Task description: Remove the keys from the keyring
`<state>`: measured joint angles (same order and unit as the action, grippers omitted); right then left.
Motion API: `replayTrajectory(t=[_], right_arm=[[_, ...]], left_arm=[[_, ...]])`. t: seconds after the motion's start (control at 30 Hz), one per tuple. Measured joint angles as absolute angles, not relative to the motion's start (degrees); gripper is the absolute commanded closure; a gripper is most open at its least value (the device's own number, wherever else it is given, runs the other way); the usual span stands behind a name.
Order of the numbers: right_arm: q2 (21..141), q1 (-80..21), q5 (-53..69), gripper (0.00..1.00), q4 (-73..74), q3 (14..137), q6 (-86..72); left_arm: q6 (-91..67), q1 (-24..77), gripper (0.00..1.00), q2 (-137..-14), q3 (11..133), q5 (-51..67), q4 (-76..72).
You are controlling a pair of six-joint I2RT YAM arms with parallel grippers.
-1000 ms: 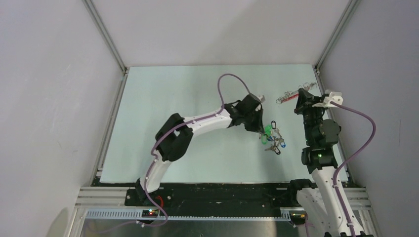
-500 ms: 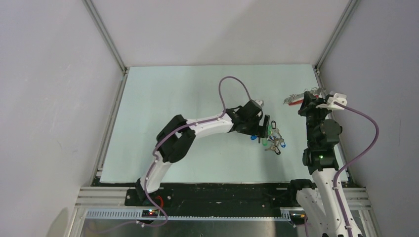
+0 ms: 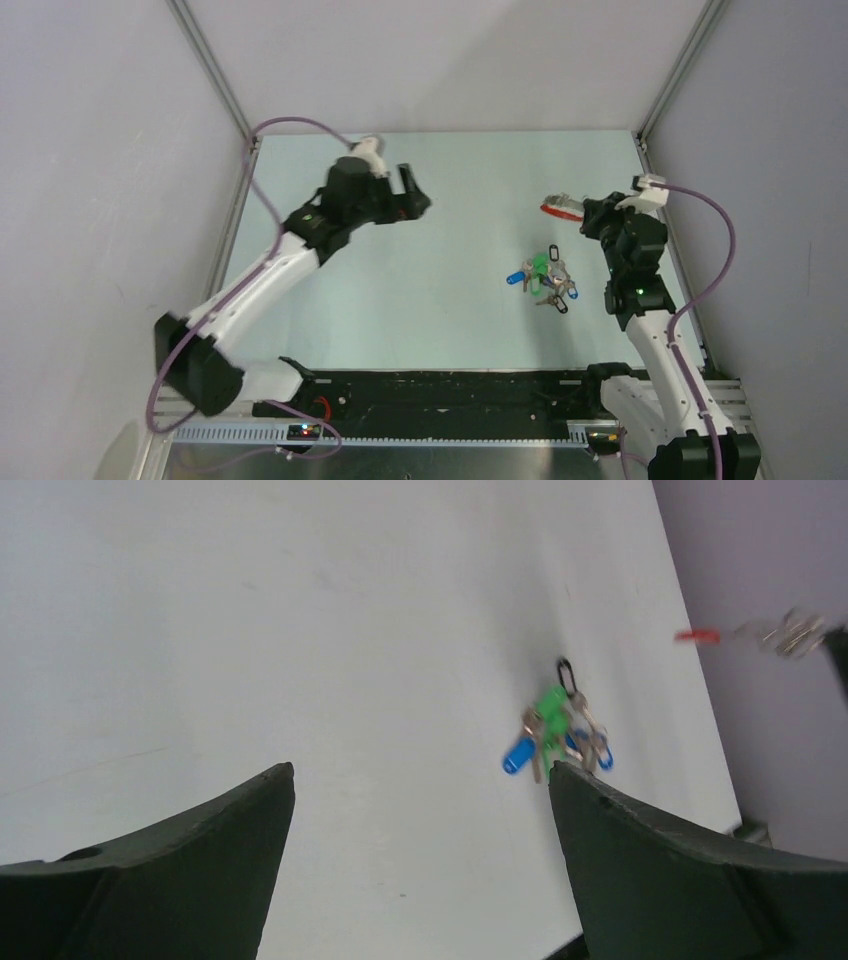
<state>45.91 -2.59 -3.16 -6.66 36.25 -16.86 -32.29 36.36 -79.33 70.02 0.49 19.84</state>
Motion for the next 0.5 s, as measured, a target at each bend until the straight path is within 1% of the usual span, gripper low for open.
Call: replayTrajectory(t=[0.1,0.2,0.3,0.33,0.4,0.43,0.5], right_arm=[[48.73,-5.87,-2.55,1.00,-5.19,36.27,-17.58],[52.90,-11.18,-2.61,1.00,-5.56,36.51,-17.54],[58.83,-16.99,-2.90,0.99,-8.58,37.21,-17.08],[61.73,-19.00,-2.92,0.92,-9.58,38.24,-16.91],[68.40,-22.06,-2.09,0.51,-11.53,42.28,-16.82],[71.48,-23.22,-0.89,0.16,-12.29,44.86,-17.06],[76.93,-25.39,2.20,0.02,-15.07,50.70,-16.56]], left_arm=[[-30.96,29.50,0.00,-70.70,65.95,0.80,21.06],[-29.17,26.28,0.00,-64.82,63.55,0.58,23.16],[-26.55,25.10,0.00,-60.71,62.37,-0.60,25.17],[-25.63,24.95,0.00,-59.70,62.22,-1.48,25.69],[-23.99,24.82,0.00,-57.82,61.95,-3.57,26.81],[-23.38,24.77,0.00,-57.12,61.89,-4.75,27.38],[-22.31,24.60,0.00,-55.90,61.73,-7.44,28.32]])
